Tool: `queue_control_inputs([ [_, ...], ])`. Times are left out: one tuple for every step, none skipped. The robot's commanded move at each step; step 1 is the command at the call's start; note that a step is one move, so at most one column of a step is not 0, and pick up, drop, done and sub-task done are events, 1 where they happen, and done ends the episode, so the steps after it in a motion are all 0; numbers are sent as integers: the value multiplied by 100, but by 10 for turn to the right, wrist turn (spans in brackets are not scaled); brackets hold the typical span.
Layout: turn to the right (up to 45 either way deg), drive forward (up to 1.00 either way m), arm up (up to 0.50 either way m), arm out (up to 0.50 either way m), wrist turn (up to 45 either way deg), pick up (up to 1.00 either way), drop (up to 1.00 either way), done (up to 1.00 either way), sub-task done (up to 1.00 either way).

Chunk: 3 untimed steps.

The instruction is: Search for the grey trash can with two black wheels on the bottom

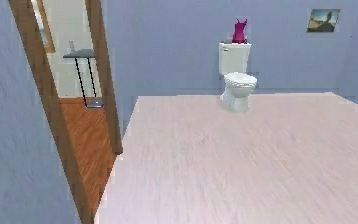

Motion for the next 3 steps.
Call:
queue_control_inputs([
  [-30,0,0,0,0,0,0,0,0],
  [0,100,0,0,0,0,0,0,0],
  [-30,0,0,0,0,0,0,0,0],
])
